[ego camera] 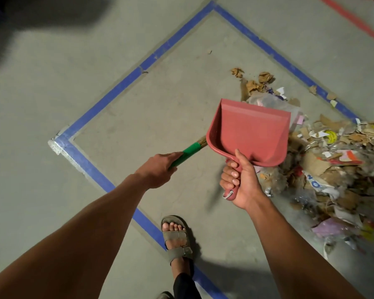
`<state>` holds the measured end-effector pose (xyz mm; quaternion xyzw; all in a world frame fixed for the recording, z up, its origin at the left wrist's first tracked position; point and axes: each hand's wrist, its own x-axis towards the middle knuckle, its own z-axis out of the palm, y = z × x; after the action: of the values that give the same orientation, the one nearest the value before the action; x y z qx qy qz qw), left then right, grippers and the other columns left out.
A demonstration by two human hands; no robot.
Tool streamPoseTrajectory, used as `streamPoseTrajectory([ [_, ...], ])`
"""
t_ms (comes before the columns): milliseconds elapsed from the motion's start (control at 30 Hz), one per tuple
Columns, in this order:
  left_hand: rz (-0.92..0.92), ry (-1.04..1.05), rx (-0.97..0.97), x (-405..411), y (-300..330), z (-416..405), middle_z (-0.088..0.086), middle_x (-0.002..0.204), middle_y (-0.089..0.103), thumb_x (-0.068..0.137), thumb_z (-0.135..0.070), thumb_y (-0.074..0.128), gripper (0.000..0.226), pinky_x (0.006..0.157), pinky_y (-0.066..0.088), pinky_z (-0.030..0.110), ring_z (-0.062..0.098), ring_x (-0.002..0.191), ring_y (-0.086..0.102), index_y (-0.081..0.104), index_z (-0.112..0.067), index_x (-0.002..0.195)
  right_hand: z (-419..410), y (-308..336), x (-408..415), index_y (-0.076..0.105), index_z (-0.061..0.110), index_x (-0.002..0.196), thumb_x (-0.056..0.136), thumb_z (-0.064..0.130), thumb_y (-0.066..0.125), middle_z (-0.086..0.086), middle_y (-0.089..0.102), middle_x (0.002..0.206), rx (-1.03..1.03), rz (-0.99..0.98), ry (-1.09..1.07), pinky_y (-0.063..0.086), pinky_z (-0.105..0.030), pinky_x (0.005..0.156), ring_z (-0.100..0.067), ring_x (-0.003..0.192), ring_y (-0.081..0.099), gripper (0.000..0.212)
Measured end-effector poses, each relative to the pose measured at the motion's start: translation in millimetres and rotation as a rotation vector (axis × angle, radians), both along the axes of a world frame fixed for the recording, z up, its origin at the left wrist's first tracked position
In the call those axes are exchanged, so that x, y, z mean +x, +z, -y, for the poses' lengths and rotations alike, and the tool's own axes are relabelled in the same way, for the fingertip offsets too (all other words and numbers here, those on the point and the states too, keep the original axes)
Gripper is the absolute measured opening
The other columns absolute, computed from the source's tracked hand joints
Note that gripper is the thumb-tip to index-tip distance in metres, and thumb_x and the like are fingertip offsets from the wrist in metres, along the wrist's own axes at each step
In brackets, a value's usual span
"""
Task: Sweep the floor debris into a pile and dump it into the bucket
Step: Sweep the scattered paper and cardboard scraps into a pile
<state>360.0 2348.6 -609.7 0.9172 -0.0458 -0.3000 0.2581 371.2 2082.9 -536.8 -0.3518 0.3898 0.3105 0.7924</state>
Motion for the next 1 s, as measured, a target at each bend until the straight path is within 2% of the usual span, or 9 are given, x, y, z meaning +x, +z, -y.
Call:
streamPoseTrajectory([
  [67,0.128,-0.038,0.037,0.9,9.7,-12.4,-0.003,0.16,0.045,0.103,-0.025,0.057,0.063,0.107,0.049,0.041,0.032,0.131,0.058,0.033,-0.034,0.16,5.7,6.0,3.6,0.043,0.024,0.066,0.1,0.052,0.059,0.009,0.03,0.045,0.021,0.021,0.004,0.022,-0.021,0.033,-0.005,0.032,0.026,0.047],
  [133,0.223,-0.028,0.079,8.5,20.2,-27.3,-0.008,0.163,0.04,0.101,-0.024,0.059,0.066,0.105,0.052,0.043,0.033,0.131,0.059,0.032,-0.035,0.161,12.7,11.3,6.6,0.043,0.024,0.067,0.1,0.052,0.059,0.009,0.03,0.045,0.048,0.034,0.001,0.023,-0.021,0.032,-0.006,0.032,0.027,0.046],
  [367,0.342,0.136,0.149,89.2,36.6,-27.4,0.008,0.157,0.049,0.103,-0.022,0.059,0.063,0.104,0.05,0.049,0.042,0.125,0.06,0.033,-0.028,0.16,39.9,6.9,27.4,0.043,0.022,0.067,0.101,0.051,0.057,0.008,0.03,0.045,0.095,0.058,-0.068,0.023,-0.021,0.031,-0.005,0.03,0.027,0.046],
  [467,0.255,0.31,0.184,145.8,22.3,0.4,0.017,0.136,0.061,0.105,-0.029,0.055,0.057,0.092,0.056,0.048,0.041,0.108,0.064,0.033,-0.033,0.157,51.4,-2.7,47.1,0.043,0.022,0.067,0.1,0.05,0.056,0.007,0.03,0.046,0.095,0.054,-0.081,0.019,-0.02,0.033,-0.005,0.031,0.027,0.045],
  [567,0.083,0.462,0.129,204.5,2.5,37.6,0.014,0.109,0.066,0.099,-0.031,0.056,0.044,0.074,0.063,0.045,0.034,0.082,0.069,0.045,-0.033,0.142,63.9,-12.6,66.3,0.042,0.023,0.068,0.101,0.05,0.056,0.008,0.027,0.049,0.07,0.077,-0.044,0.016,-0.02,0.034,-0.005,0.033,0.025,0.044],
  [700,-0.059,0.369,0.103,240.6,-28.0,83.2,0.012,0.097,0.068,0.096,-0.024,0.051,0.026,0.064,0.065,0.04,0.028,0.071,0.073,0.058,-0.021,0.121,79.6,-25.2,79.3,0.041,0.024,0.068,0.1,0.05,0.059,0.007,0.025,0.05,0.044,0.052,-0.026,0.02,-0.02,0.032,-0.005,0.035,0.022,0.046],
  [800,-0.045,0.165,0.112,225.3,-35.4,98.7,0.013,0.107,0.068,0.099,-0.027,0.053,0.043,0.076,0.062,0.041,0.033,0.083,0.071,0.053,-0.029,0.142,86.8,-30.2,80.6,0.041,0.024,0.067,0.099,0.05,0.06,0.007,0.025,0.05,0.046,0.03,-0.061,0.019,-0.02,0.033,-0.005,0.035,0.022,0.046],
  [900,-0.017,-0.014,0.071,200.7,-37.9,86.4,0.015,0.133,0.064,0.101,-0.027,0.057,0.059,0.094,0.053,0.039,0.038,0.112,0.065,0.039,-0.034,0.157,91.0,-30.0,82.3,0.043,0.023,0.067,0.099,0.051,0.06,0.007,0.025,0.05,0.041,0.02,-0.093,0.017,-0.02,0.034,-0.005,0.035,0.022,0.045],
  [1000,0.078,-0.19,0.061,188.9,-27.9,54.1,0.001,0.161,0.045,0.102,-0.026,0.057,0.065,0.112,0.046,0.041,0.034,0.136,0.055,0.031,-0.033,0.161,89.8,-20.3,94.4,0.043,0.023,0.067,0.099,0.051,0.06,0.007,0.025,0.051,0.048,0.029,-0.101,0.015,-0.021,0.036,-0.005,0.035,0.023,0.046],
])
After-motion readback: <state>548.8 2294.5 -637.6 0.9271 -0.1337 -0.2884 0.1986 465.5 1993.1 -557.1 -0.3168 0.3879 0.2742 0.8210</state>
